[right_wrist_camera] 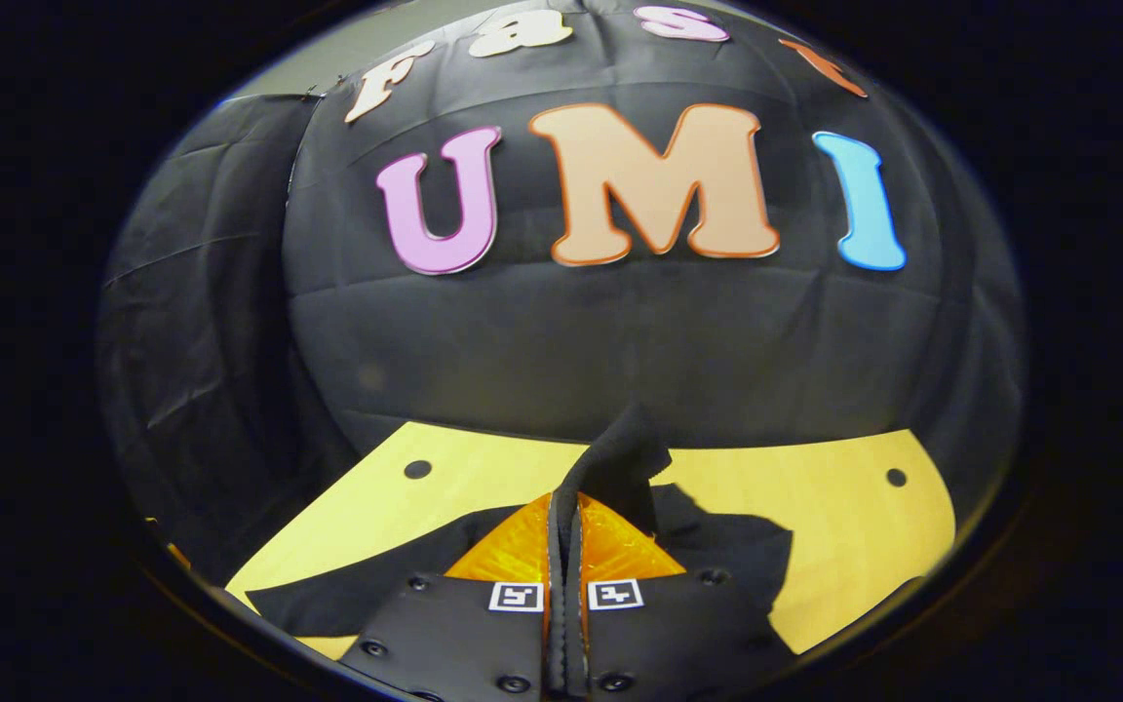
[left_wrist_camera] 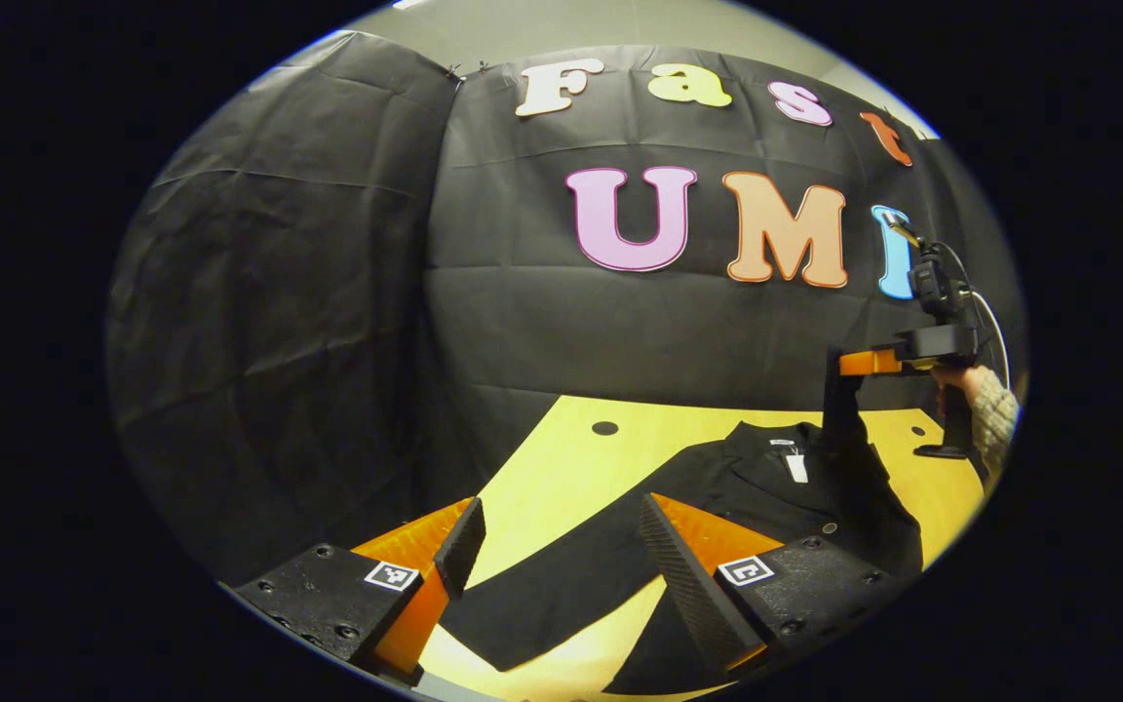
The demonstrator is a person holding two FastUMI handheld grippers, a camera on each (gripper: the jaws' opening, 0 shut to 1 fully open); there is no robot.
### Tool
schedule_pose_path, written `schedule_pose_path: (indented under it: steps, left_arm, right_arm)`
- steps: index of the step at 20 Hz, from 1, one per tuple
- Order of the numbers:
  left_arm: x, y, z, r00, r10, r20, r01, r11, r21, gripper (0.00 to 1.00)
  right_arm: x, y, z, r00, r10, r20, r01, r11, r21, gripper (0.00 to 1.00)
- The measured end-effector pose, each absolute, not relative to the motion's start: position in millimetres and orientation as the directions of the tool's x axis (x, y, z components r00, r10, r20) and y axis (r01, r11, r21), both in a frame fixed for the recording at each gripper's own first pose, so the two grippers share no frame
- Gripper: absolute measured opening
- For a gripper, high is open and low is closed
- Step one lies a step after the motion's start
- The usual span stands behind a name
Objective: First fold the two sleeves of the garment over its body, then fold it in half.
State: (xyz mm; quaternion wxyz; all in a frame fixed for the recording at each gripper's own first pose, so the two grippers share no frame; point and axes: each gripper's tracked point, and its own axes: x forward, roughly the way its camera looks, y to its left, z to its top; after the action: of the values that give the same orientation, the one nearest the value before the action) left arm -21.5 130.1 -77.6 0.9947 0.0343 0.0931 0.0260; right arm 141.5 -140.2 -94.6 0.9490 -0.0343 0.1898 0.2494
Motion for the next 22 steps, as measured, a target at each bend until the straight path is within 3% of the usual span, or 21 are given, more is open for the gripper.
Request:
schedule_pose_path:
  steps: [7,8,9,10,11,13,15,16,19,22]
  left_arm:
    - [-24.9,145.8,-82.9,0.975,0.078,-0.209,-0.067,0.996,0.058,0.95]
    - [-24.8,143.7,-84.1,0.975,0.073,-0.212,-0.063,0.997,0.052,1.00]
    - [-24.8,139.3,-85.6,0.974,0.062,-0.219,-0.054,0.998,0.043,0.95]
    - [-24.9,134.7,-88.9,0.972,0.052,-0.227,-0.046,0.998,0.033,0.95]
    - [-25.2,130.6,-91.4,0.970,0.044,-0.238,-0.039,0.999,0.024,0.93]
    - [-23.1,123.6,-94.4,0.967,0.032,-0.251,-0.032,0.999,0.007,0.92]
    - [-20.5,117.2,-94.8,0.967,0.024,-0.252,-0.025,1.000,-0.003,0.92]
    - [-20.4,114.6,-96.3,0.967,0.018,-0.253,-0.019,1.000,-0.004,0.92]
    - [-17.4,109.6,-106.5,0.961,0.010,-0.275,-0.009,1.000,0.005,0.92]
    - [-14.5,110.5,-124.9,0.946,0.021,-0.324,-0.023,1.000,-0.003,0.92]
  right_arm:
    - [162.3,-115.4,-167.0,0.723,0.495,-0.482,-0.567,0.824,-0.002,0.04]
    - [164.3,-113.9,-171.8,0.717,0.502,-0.483,-0.574,0.819,-0.001,0.05]
    - [163.1,-111.3,-173.7,0.711,0.513,-0.481,-0.584,0.812,0.001,0.12]
    - [159.2,-110.0,-174.0,0.710,0.518,-0.478,-0.590,0.807,-0.001,0.10]
    - [158.5,-109.9,-171.9,0.712,0.519,-0.472,-0.591,0.807,-0.005,0.19]
    - [152.8,-105.3,-165.9,0.697,0.546,-0.464,-0.610,0.792,0.017,0.20]
    - [150.3,-106.2,-163.0,0.686,0.563,-0.461,-0.624,0.781,0.025,0.37]
    - [148.9,-109.4,-162.0,0.688,0.561,-0.461,-0.625,0.780,0.017,0.37]
    - [146.4,-128.3,-155.4,0.707,0.549,-0.446,-0.613,0.790,0.000,1.00]
    - [137.8,-155.2,-143.7,0.737,0.525,-0.426,-0.571,0.821,0.024,1.00]
